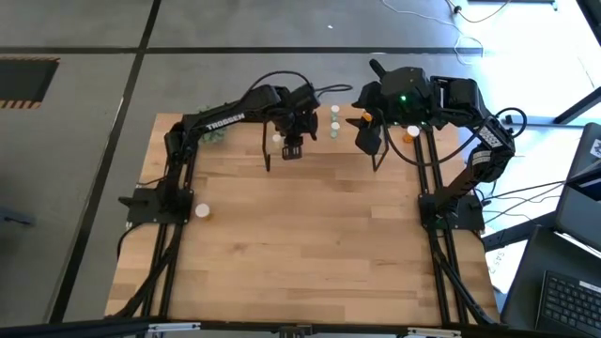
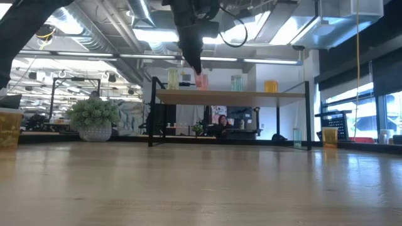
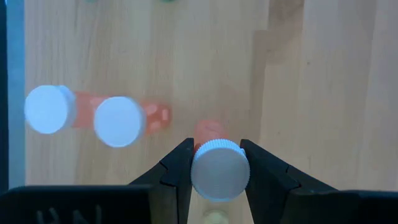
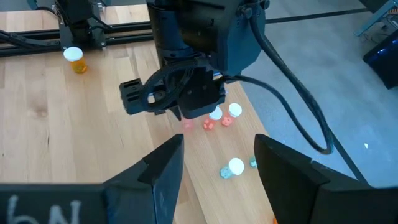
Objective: Pick and place medicine bottles onto shelf by color
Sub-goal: Put the pink pill bottle on the shelf aligned with the other pink pill bottles
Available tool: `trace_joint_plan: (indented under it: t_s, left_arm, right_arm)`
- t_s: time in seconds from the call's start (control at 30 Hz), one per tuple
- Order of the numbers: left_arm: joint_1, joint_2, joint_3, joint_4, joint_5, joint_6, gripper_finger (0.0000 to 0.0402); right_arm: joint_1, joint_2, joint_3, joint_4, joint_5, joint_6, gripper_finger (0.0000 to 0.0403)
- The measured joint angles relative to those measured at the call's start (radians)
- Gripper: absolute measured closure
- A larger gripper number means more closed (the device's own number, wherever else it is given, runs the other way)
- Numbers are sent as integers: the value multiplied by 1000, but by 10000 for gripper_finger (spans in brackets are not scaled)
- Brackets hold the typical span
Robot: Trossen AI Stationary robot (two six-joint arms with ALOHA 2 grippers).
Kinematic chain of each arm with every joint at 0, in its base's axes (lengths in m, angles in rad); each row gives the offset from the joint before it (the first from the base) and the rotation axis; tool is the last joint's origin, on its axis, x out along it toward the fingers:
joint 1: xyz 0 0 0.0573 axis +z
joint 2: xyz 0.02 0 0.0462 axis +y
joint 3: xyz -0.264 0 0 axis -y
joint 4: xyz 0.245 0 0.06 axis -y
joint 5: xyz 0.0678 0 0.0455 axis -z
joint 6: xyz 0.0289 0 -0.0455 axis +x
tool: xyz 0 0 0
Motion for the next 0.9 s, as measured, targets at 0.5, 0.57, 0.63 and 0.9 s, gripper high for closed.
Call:
trace_joint_plan:
  t_s: [0.5,0.57,0.63,0.9]
  left_arm:
    - [-4,8,0,-2,26,37,292]
    - [-4,8,0,-1,38,52,292]
    - [-5,8,0,1,43,60,292]
    - [-4,8,0,11,34,60,292]
  right_arm:
    - [0,0,0,0,0,0,205]
    - [0,0,0,0,0,0,205]
    - [0,0,0,0,0,0,205]
    - [0,0,0,0,0,0,205]
